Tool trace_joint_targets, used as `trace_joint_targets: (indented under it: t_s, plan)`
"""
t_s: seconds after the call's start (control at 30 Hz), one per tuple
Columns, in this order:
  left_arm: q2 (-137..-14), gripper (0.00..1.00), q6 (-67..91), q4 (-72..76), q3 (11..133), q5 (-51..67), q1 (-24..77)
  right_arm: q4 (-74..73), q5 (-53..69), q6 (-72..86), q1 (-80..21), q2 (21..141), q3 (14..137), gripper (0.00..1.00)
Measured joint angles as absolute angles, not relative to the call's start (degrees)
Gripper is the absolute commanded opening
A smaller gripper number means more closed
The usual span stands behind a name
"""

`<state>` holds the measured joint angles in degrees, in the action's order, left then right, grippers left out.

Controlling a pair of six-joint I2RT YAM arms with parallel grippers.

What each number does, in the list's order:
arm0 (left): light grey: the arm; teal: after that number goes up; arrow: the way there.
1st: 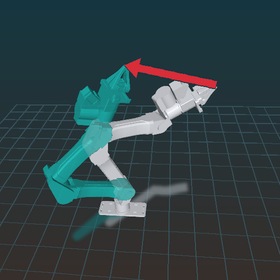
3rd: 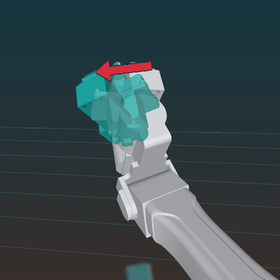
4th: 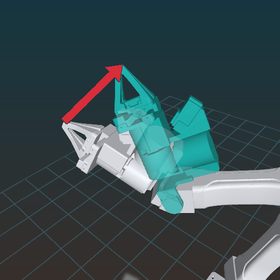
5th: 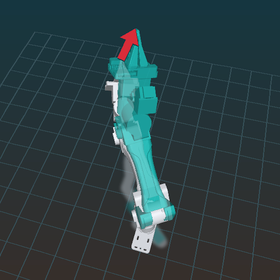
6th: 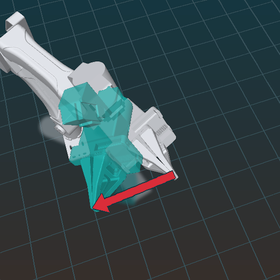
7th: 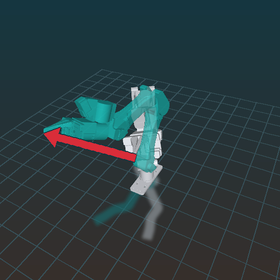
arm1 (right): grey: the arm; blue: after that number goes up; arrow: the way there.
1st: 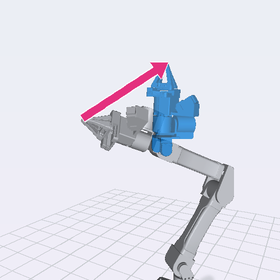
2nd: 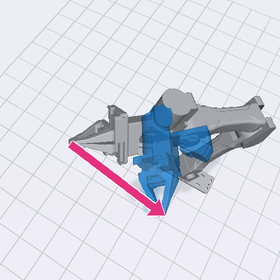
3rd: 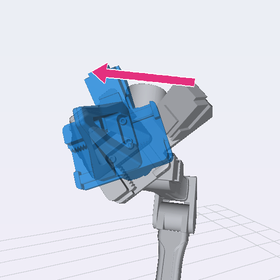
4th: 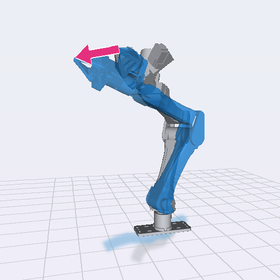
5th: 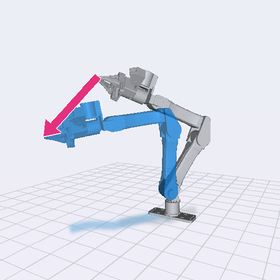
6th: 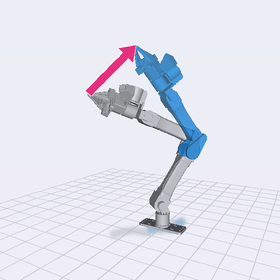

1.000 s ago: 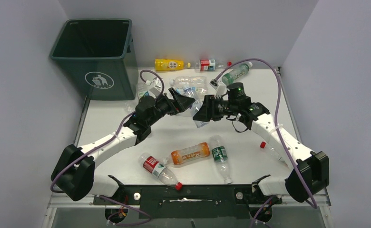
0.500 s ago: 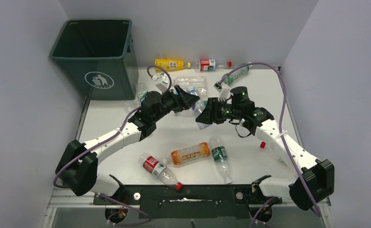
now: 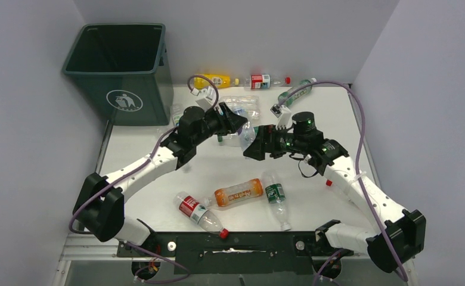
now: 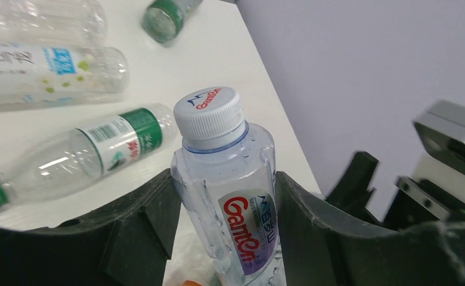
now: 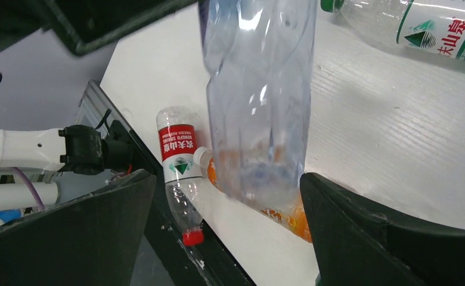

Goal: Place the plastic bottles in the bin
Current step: Place the plastic bottle in the trash bin.

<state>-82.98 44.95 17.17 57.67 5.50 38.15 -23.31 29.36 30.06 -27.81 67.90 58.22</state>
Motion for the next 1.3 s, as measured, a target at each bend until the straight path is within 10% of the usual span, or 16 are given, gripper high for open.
trace_joint_targets:
  t_s: [1.07, 1.2, 1.3]
  plan:
    - [-96.8, 0.5, 33.3, 0.2, 108.7, 7.1, -8.2, -26.8, 25.6, 28.6, -27.8, 61.9, 56.6, 0.98]
    - [-101.8, 0.81, 32.9, -0.4, 113.2, 6.2, -11.4, -26.8, 25.4, 28.8, -27.8, 61.9, 56.2, 0.98]
    - [-108.0, 0.83, 32.4, -4.4, 121.5, 5.9, -12.7, -26.9, 25.0, 28.8, -27.8, 61.9, 56.1, 0.98]
